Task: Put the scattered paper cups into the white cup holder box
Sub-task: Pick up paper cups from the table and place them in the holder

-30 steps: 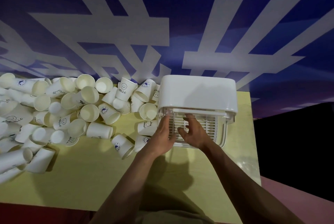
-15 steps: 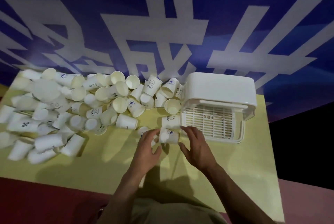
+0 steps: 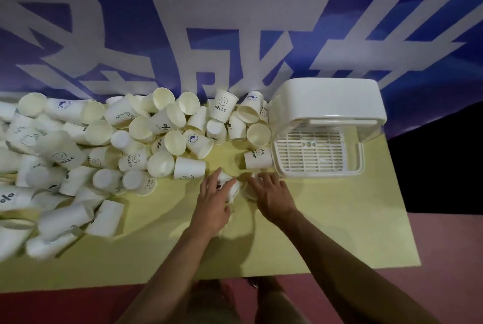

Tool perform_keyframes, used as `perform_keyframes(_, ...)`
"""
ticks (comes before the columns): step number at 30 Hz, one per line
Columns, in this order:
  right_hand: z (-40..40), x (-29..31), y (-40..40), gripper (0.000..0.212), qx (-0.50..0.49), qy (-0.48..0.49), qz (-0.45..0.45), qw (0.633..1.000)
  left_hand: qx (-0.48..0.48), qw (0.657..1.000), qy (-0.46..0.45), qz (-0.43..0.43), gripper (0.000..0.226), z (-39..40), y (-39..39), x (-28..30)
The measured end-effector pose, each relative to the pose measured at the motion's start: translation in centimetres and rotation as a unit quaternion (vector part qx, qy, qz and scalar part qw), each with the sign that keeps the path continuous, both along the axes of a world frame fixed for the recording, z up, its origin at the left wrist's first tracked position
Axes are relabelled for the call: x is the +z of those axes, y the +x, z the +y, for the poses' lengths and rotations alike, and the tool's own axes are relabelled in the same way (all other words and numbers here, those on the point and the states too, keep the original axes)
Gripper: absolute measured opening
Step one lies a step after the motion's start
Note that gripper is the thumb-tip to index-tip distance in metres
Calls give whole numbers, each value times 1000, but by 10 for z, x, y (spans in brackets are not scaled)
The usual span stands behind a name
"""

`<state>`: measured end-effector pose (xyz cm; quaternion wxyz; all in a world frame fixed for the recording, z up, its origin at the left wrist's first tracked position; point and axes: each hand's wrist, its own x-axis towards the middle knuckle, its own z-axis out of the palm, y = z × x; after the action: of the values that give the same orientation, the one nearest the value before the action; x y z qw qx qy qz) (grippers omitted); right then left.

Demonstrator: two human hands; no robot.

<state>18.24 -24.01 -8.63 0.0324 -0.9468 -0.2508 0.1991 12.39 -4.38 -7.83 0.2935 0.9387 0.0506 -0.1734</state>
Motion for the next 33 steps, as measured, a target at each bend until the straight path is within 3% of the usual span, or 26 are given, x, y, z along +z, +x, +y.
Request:
perform_keyframes(6, -18, 6, -31, 56, -102, 5, 57, 993, -73, 993, 96, 12, 95, 4, 9, -10)
perform_keyframes(11, -43, 7, -58, 58, -146, 63, 60, 985, -67, 987, 144, 22, 83, 1, 7, -14)
perform_keyframes(14, -55, 11, -68, 72, -167, 104, 61, 979, -54, 987, 144, 50, 71, -8, -2, -11)
perform_keyframes(17, -66, 22, -72, 83, -191, 148, 43, 969, -25, 991, 109, 74, 66, -20, -12, -6)
perform_keyframes(25, -113, 65, 2, 70, -211, 314, -78, 922, 120, 993, 5, 12, 72, -56, -22, 37)
perform_keyframes(30, -138, 58, 64, 66, -154, 308, -85, 935, 189, 976, -93, -49, 73, -86, -17, 61)
perform_keyframes(33, -145, 38, 85, 65, -124, 277, -51, 952, 200, 972, -102, -77, 81, -105, -12, 78)
